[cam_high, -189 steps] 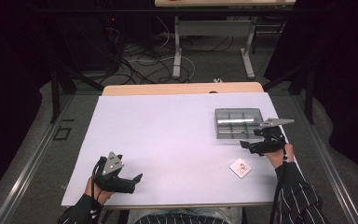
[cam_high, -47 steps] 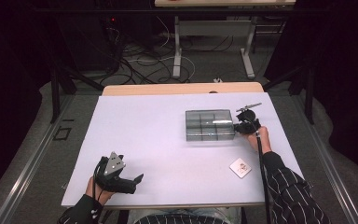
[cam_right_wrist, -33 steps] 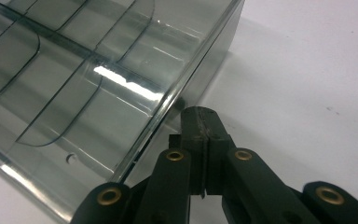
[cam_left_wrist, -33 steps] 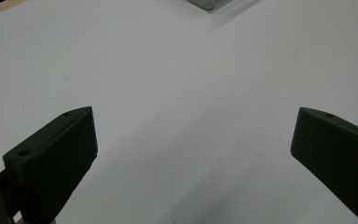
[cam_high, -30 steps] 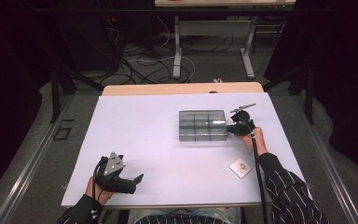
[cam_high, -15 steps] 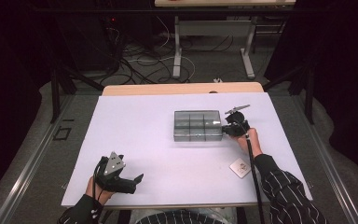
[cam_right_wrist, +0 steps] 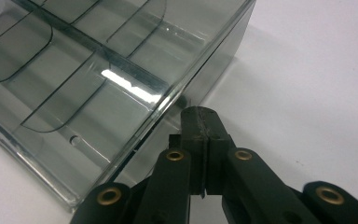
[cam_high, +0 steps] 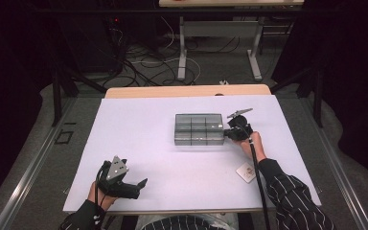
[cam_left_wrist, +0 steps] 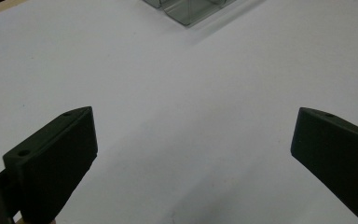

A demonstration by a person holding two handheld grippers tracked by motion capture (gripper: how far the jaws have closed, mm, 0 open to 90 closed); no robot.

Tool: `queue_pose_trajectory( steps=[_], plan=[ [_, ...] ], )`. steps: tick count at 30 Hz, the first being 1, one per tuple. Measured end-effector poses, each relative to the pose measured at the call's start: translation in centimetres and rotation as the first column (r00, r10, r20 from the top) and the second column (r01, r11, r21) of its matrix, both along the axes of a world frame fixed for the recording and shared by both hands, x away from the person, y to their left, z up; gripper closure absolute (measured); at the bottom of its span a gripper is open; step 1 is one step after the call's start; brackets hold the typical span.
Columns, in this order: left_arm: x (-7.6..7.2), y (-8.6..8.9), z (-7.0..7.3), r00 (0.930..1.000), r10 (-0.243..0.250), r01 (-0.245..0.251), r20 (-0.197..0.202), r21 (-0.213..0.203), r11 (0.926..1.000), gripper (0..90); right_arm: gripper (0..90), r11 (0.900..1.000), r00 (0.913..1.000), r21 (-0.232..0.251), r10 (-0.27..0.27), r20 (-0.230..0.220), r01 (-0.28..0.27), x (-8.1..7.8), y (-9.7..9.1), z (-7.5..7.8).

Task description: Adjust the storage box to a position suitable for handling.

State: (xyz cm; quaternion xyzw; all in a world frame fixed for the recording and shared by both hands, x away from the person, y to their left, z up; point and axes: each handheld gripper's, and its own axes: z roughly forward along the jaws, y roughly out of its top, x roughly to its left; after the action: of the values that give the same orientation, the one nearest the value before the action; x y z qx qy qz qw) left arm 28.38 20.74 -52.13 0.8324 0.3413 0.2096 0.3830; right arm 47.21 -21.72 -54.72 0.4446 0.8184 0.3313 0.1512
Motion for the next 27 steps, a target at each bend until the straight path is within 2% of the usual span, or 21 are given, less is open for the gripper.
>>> queue_pose_trajectory(
  steps=[2,4,9,10,18,19,21,27],
  plan=[
    [0.0,0.0,0.0,1.0,0.002,-0.002,0.0,-0.001,1.0,0.1,90.0,1.0,1.0,0.0,0.005,-0.001,-0.005,0.0,0.1,0.0],
    [0.0,0.0,0.0,1.0,0.002,-0.002,-0.002,-0.003,1.0,0.1,90.0,0.9998,1.0,0.02,0.009,0.002,-0.009,0.0,0.3,-0.1],
    [0.0,0.0,0.0,1.0,0.002,-0.002,-0.002,-0.005,1.0,0.1,90.0,0.9997,0.9997,0.0,0.024,0.008,-0.024,0.1,0.9,-0.1],
    [0.0,0.0,0.1,0.9999,-0.001,0.001,-0.01,0.006,1.0,0.1,90.0,0.9997,0.9997,0.0,0.024,0.008,-0.024,0.1,0.9,-0.1],
    [0.1,0.0,0.0,1.0,0.003,-0.003,-0.009,-0.002,1.0,0.1,90.0,0.9995,0.9996,0.013,0.028,0.007,-0.028,0.3,1.0,-0.1],
    [0.1,0.0,0.0,1.0,0.003,-0.003,-0.009,-0.002,1.0,0.1,90.0,0.9987,0.9987,0.003,0.051,0.007,-0.051,0.3,0.9,0.0],
    [0.0,0.0,0.1,1.0,0.001,-0.001,-0.01,0.003,1.0,0.1,90.0,0.9986,0.9985,0.002,0.054,0.007,-0.054,0.3,0.9,0.1],
    [-0.1,0.0,0.0,1.0,0.003,-0.003,-0.006,-0.01,0.9999,0.1,90.0,0.9993,0.9993,0.008,0.036,0.002,-0.036,0.0,0.5,0.7]
  ],
)
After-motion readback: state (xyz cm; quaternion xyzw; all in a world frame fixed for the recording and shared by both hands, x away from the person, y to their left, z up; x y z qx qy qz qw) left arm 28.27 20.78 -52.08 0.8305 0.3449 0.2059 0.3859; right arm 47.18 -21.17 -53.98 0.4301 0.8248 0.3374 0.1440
